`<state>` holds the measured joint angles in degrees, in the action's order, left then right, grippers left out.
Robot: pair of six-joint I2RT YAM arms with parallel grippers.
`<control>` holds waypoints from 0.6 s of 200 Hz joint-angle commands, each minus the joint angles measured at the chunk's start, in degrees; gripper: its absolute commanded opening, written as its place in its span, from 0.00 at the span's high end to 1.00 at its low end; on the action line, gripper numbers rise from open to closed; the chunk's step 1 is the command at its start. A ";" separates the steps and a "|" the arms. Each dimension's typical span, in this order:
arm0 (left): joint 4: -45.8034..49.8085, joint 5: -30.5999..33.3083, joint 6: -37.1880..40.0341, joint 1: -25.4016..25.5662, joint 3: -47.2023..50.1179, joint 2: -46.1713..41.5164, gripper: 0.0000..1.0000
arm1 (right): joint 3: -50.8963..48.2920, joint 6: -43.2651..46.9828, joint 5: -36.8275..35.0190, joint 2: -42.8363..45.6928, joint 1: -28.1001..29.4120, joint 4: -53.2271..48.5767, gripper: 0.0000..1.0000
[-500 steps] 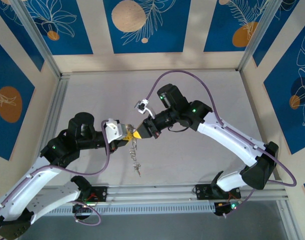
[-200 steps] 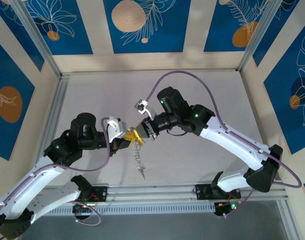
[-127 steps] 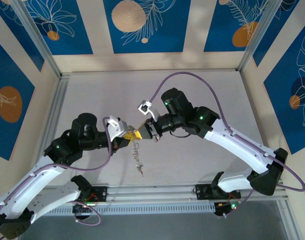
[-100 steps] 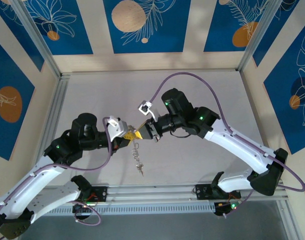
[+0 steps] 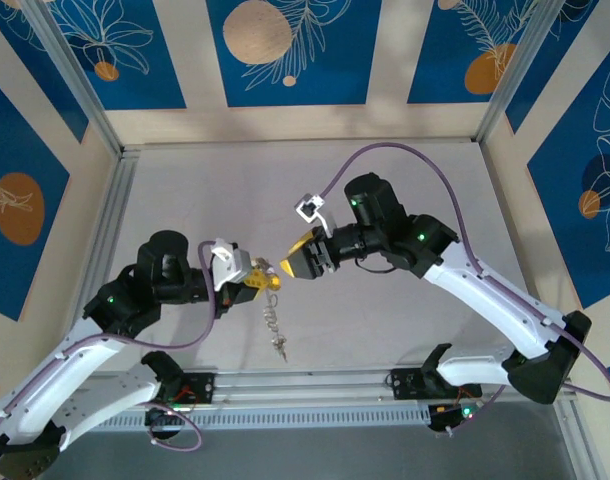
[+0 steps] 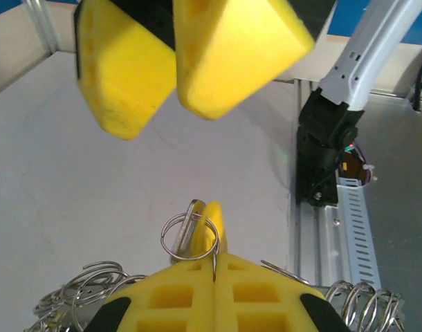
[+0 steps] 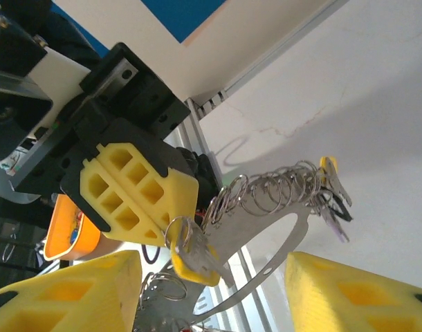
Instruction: Put the keys on the keyring
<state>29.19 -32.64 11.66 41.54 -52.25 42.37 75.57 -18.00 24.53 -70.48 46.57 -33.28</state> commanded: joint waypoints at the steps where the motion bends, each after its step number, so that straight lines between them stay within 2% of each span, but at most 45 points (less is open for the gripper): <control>1: -1.61 -6.26 2.07 0.62 -1.19 -0.51 1.00 | 3.12 2.37 5.05 -1.90 -0.60 -2.58 0.42; 42: 0.71 -9.92 2.75 0.64 -3.21 1.10 1.00 | 6.03 4.62 15.40 -7.13 -0.79 -4.00 0.47; 99: 0.54 -8.45 3.35 0.63 -3.16 1.51 1.00 | 5.86 5.61 19.91 -8.96 -0.16 -4.82 0.62; 120: 0.46 -7.33 3.70 0.63 -3.03 1.77 1.00 | 5.89 5.97 21.22 -9.44 0.12 -5.52 0.63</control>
<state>30.94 -39.40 14.02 41.56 -53.19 44.05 80.23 -13.23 41.43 -79.24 46.15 -36.71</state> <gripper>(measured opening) 0.048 0.371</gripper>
